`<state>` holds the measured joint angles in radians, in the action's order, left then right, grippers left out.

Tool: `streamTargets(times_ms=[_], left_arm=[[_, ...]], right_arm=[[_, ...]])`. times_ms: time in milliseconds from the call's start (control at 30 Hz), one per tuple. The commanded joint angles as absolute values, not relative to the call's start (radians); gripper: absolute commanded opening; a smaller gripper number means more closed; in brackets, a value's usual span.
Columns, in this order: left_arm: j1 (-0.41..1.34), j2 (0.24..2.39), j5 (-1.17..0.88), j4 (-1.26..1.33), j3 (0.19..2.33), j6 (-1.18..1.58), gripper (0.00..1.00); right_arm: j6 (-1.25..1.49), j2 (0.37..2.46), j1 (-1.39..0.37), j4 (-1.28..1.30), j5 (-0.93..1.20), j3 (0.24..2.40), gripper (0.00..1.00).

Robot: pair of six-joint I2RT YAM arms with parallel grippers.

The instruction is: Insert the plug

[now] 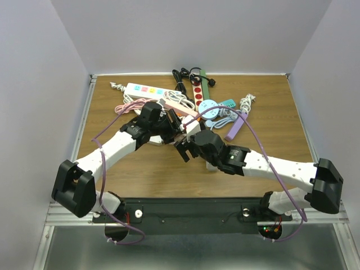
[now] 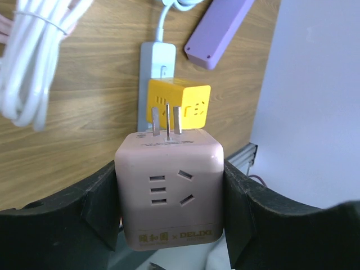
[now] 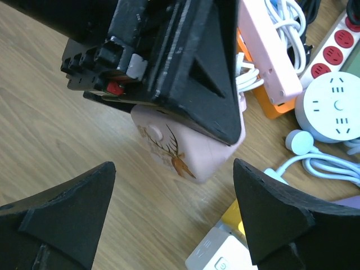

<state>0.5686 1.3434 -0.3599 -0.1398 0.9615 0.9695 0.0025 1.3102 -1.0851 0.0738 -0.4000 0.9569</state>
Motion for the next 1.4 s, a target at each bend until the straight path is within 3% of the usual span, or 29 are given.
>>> streamTargets(times_ms=[0,433,667,967,1067,1100,1133,1200,1300,1367], left_arm=[[0.571,1.362,-0.463,-0.144,1.026,1.003,0.0],[0.571,1.391,-0.545,-0.219,1.091,1.022,0.0],[0.566,1.402,-0.58,-0.268,1.106,1.012,0.0],[0.558,1.424,-0.563,-0.342,1.154,0.976,0.0],[0.555,1.425,-0.575,-0.324,1.149,0.989,0.0],[0.555,1.422,-0.581,-0.316,1.147,0.994,0.0],[0.552,1.425,-0.587,-0.308,1.143,0.999,0.0],[0.546,1.425,-0.604,-0.299,1.135,1.003,0.0],[0.526,1.427,-0.632,-0.264,1.109,1.008,0.1],[0.511,1.424,-0.664,-0.235,1.085,1.029,0.25]], right_arm=[[-0.046,1.335,-1.106,0.021,-0.483,1.009,0.9],[-0.198,1.445,-1.158,0.006,-0.649,1.045,0.89],[-0.241,1.473,-1.186,-0.02,-0.765,1.043,0.8],[-0.282,1.488,-1.206,-0.035,-0.85,1.035,0.42],[-0.282,1.491,-1.206,-0.035,-0.85,1.034,0.22],[-0.281,1.493,-1.204,-0.035,-0.853,1.034,0.09],[-0.276,1.499,-1.204,-0.035,-0.857,1.032,0.03],[-0.27,1.503,-1.206,-0.035,-0.867,1.032,0.0],[-0.252,1.499,-1.204,-0.035,-0.855,1.025,0.0],[-0.236,1.488,-1.204,-0.035,-0.832,1.011,0.0]])
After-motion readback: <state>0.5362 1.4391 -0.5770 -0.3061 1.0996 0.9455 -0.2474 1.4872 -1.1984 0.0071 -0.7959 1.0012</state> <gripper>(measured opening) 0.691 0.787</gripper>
